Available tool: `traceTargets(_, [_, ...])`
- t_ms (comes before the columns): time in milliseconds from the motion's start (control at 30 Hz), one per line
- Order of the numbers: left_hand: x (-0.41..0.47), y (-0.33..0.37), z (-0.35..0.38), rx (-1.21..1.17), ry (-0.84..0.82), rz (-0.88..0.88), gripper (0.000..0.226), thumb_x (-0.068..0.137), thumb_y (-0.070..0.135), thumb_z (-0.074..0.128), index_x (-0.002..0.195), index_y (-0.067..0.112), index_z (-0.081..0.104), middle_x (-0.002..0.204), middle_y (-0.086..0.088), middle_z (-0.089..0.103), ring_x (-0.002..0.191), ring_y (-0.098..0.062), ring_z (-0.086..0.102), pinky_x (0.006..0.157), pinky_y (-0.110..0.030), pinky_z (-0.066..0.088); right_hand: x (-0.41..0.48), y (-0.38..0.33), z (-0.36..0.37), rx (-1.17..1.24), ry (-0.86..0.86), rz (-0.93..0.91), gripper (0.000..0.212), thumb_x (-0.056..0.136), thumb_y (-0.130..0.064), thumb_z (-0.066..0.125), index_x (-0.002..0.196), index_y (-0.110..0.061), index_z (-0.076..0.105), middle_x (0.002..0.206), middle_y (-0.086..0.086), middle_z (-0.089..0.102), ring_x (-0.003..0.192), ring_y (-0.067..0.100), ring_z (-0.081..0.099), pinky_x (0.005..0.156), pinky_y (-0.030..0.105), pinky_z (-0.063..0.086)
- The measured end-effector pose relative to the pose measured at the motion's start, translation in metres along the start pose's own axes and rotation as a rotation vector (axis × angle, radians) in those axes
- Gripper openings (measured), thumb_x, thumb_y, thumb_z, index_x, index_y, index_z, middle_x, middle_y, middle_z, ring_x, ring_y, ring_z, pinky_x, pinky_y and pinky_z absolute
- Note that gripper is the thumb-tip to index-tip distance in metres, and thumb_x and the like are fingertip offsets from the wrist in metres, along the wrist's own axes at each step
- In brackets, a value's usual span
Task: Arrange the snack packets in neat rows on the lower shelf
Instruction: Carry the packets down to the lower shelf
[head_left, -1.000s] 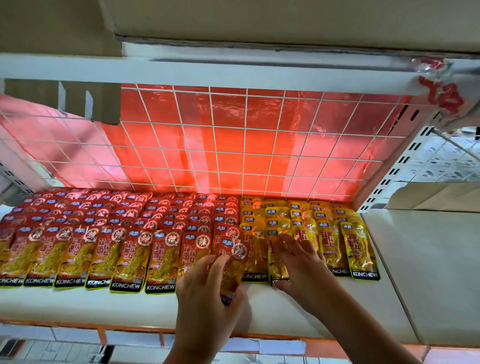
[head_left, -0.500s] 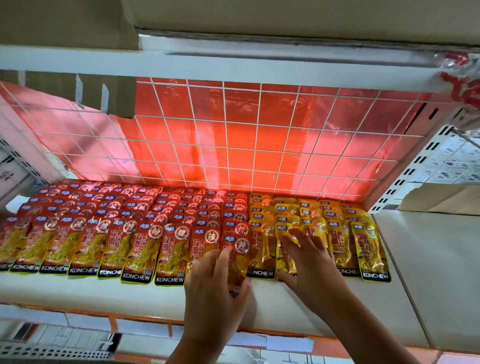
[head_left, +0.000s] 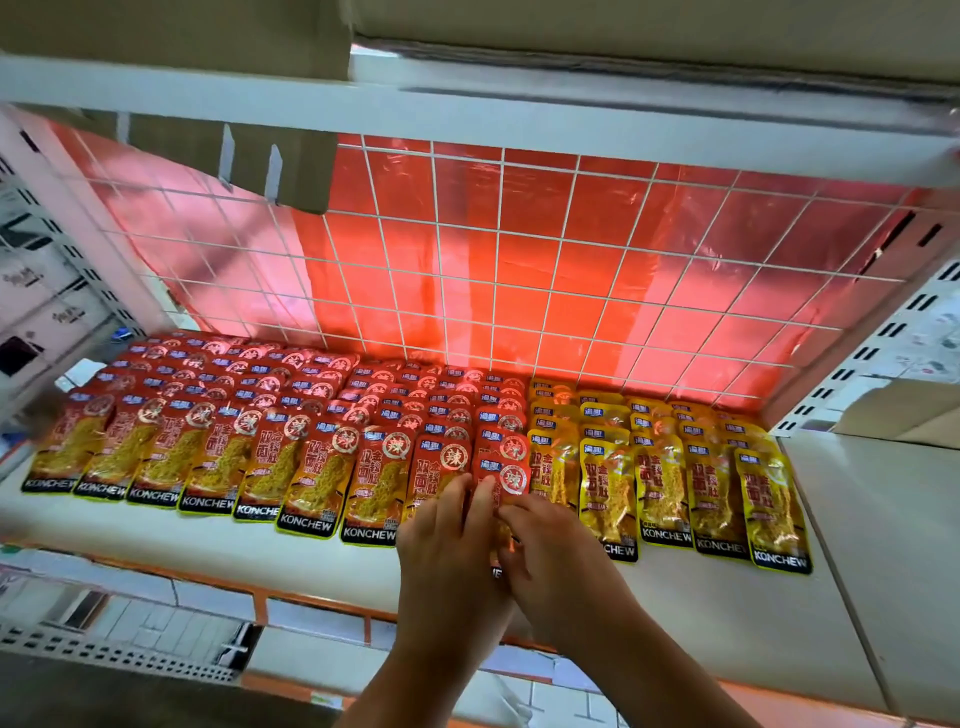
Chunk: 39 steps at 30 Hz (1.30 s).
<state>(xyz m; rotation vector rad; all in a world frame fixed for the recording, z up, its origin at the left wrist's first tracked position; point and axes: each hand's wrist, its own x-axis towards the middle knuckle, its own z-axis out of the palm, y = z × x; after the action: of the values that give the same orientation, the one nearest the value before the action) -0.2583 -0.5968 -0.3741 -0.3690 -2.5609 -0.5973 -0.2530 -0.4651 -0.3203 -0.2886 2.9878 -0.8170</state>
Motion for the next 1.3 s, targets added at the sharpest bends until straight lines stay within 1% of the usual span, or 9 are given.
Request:
traceTargets(167, [-0.003,-0.006,0.003,-0.011,-0.066,0.03,0.052,0.091,0.054,0.058,0.129,0.02,0.069,0.131,0.001,0.066,0.111,-0.026,0.062,0.088,-0.043,0.046,0.0,-0.002,0.001,0.006,-0.004,-0.003,0.034,0.09,-0.023,0.054,0.122,-0.022,0.064,0.12,-0.01,0.061,0.107,0.01,0.057,0.095,0.018,0.043])
traceTargets(333, [0.0,-0.004,0.002,-0.023,-0.097,0.012,0.052,0.092,0.059,0.053,0.125,0.024,0.07,0.129,0.006,0.067,0.11,-0.021,0.063,0.089,-0.043,0.047,-0.002,-0.003,0.002,0.036,-0.008,0.002,0.032,0.092,-0.023,0.056,0.123,-0.023,0.064,0.124,-0.011,0.059,0.11,0.009,0.056,0.096,0.02,0.047])
traceTargets(433, [-0.002,-0.007,0.006,0.004,-0.129,0.016,0.053,0.09,0.056,0.065,0.13,0.021,0.068,0.133,0.003,0.067,0.115,-0.023,0.063,0.09,-0.047,0.051,-0.001,-0.004,0.001,0.035,-0.006,-0.006,0.03,0.092,-0.022,0.057,0.12,-0.021,0.065,0.122,-0.011,0.058,0.11,0.008,0.055,0.097,0.017,0.045])
traceTargets(567, [-0.001,-0.009,0.01,0.04,-0.152,0.018,0.057,0.084,0.049,0.081,0.131,0.019,0.069,0.135,0.001,0.068,0.116,-0.025,0.065,0.086,-0.051,0.054,0.001,-0.005,0.001,0.04,0.008,0.003,0.03,0.092,-0.019,0.058,0.121,-0.021,0.066,0.125,-0.011,0.058,0.113,0.006,0.054,0.097,0.008,0.035])
traceTargets(767, [-0.001,-0.009,0.011,0.07,-0.182,0.016,0.054,0.092,0.055,0.062,0.135,0.022,0.066,0.142,0.003,0.064,0.126,-0.022,0.06,0.091,-0.051,0.05,0.001,-0.003,0.003,0.048,0.014,0.007,0.034,0.092,-0.021,0.058,0.125,-0.023,0.064,0.129,-0.013,0.057,0.117,0.006,0.053,0.103,0.014,0.038])
traceTargets(867, [-0.002,-0.009,0.012,0.064,-0.207,-0.003,0.056,0.093,0.059,0.062,0.137,0.025,0.065,0.144,0.005,0.061,0.128,-0.022,0.057,0.092,-0.05,0.049,0.0,-0.003,0.003,0.052,0.03,0.013,0.033,0.093,-0.021,0.059,0.126,-0.023,0.064,0.128,-0.014,0.057,0.117,0.004,0.053,0.1,0.008,0.034])
traceTargets(967, [-0.002,-0.007,0.01,0.032,-0.162,-0.008,0.058,0.088,0.058,0.067,0.136,0.023,0.065,0.142,0.004,0.062,0.123,-0.023,0.057,0.091,-0.048,0.049,0.0,-0.003,0.004,0.038,0.039,0.021,0.034,0.094,-0.023,0.058,0.129,-0.024,0.062,0.128,-0.014,0.057,0.116,0.005,0.054,0.101,0.011,0.037])
traceTargets(1133, [-0.003,-0.007,0.008,-0.05,-0.023,-0.005,0.056,0.083,0.042,0.076,0.132,0.018,0.066,0.135,-0.001,0.064,0.114,-0.027,0.059,0.088,-0.047,0.048,0.003,-0.003,0.004,-0.004,0.08,0.046,0.038,0.094,-0.024,0.06,0.132,-0.022,0.06,0.128,-0.008,0.059,0.117,0.01,0.054,0.104,0.019,0.038])
traceTargets(1300, [0.0,-0.006,0.003,-0.165,0.053,-0.024,0.039,0.094,0.033,0.057,0.13,0.02,0.064,0.131,0.002,0.064,0.111,-0.023,0.057,0.088,-0.047,0.05,0.012,-0.01,0.004,-0.04,0.119,0.079,0.033,0.096,-0.026,0.057,0.129,-0.024,0.059,0.124,-0.009,0.059,0.113,0.009,0.054,0.099,0.02,0.041])
